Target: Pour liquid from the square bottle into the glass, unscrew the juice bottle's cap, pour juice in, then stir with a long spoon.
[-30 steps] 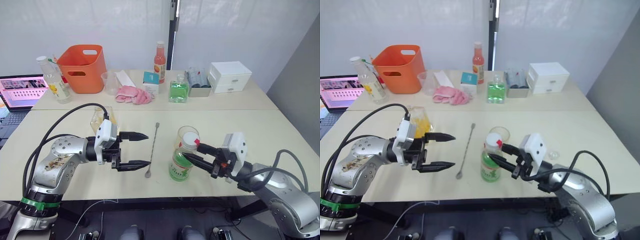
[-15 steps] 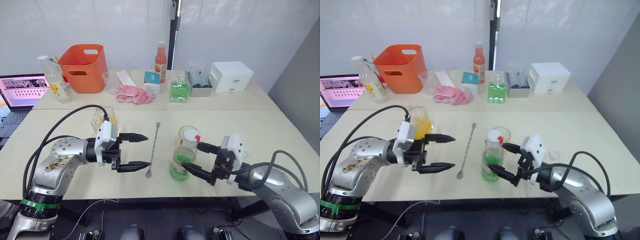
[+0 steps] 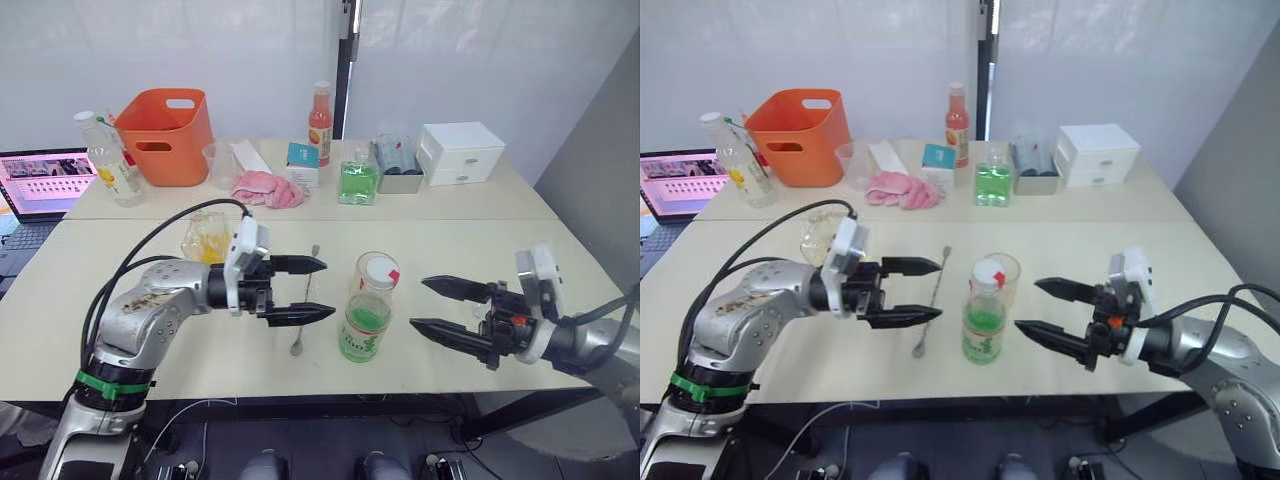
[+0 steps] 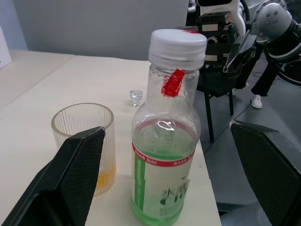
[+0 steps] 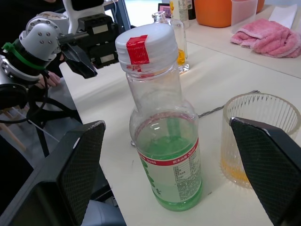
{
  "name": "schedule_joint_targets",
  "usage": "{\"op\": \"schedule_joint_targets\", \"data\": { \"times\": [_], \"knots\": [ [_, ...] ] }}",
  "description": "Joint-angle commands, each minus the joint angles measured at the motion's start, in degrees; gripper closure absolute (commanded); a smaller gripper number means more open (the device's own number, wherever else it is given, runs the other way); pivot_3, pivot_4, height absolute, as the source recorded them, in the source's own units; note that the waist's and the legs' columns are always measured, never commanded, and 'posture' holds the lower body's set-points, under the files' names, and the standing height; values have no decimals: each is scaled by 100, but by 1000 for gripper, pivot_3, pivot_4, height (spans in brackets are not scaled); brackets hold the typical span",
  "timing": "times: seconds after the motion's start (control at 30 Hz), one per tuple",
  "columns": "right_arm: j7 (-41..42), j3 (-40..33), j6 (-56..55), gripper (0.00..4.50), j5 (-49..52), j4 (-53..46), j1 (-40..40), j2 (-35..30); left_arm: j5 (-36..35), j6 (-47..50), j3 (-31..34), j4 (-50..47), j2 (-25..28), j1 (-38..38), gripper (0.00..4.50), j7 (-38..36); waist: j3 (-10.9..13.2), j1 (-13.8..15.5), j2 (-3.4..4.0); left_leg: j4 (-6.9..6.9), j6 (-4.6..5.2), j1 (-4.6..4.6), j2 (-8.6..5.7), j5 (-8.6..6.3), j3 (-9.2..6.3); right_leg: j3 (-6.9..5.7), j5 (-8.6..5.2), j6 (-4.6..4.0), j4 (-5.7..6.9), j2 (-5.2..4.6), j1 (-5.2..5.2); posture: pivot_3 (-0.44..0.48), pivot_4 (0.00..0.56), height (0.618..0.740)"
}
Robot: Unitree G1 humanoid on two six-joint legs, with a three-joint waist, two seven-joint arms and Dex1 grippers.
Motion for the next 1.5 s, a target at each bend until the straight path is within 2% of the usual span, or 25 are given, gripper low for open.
{"op": "schedule_joint_targets", "data": {
  "times": [0.03, 0.3, 0.87, 1.17, 1.2, 1.5],
  "knots": [
    [102, -80, -113, 21, -37, 88, -187, -77, 108, 131, -196, -312, -188, -267, 0, 344, 0, 1, 0, 0, 0, 0, -1, 0, 0, 0, 0, 0, 0, 0, 0, 0, 150, 715],
    [94, 72, -116, 21, -190, 162, -381, -4, 272, 112, -588, -325, -580, -413, 0, 550, 0, 1, 0, 0, 0, -2, -3, 0, -1, 1, 0, 1, -1, -1, -1, 0, 150, 715],
    [-166, 64, -221, 21, -301, 20, -334, 224, 137, 338, -615, -142, -690, -611, 0, 329, 0, 5, 0, 1, 0, -3, -5, 0, -3, 1, 1, 2, -2, -2, -1, 0, 150, 715],
    [-290, -28, -185, 0, -214, -118, -254, 271, 257, 241, -674, 324, -926, -919, 2832, 233, 0, 3, 0, 0, 0, -4, -6, 0, -3, 0, 0, 2, -2, -2, -2, 0, 150, 715],
    [-304, -38, -177, 0, -198, -132, -252, 270, 264, 234, -686, 337, -940, -920, 2942, 218, 0, 2, 0, 0, 0, -4, -6, 0, -3, 0, 0, 2, -2, -2, -2, 0, 150, 715],
    [-636, -4, -80, 0, 109, -422, -517, 244, 515, -59, -753, 395, -1006, -891, 2943, 83, 0, 9, 0, 1, 0, -4, -7, 0, -4, 0, 0, 2, -2, -3, 0, 0, 150, 715]
  ]
}}
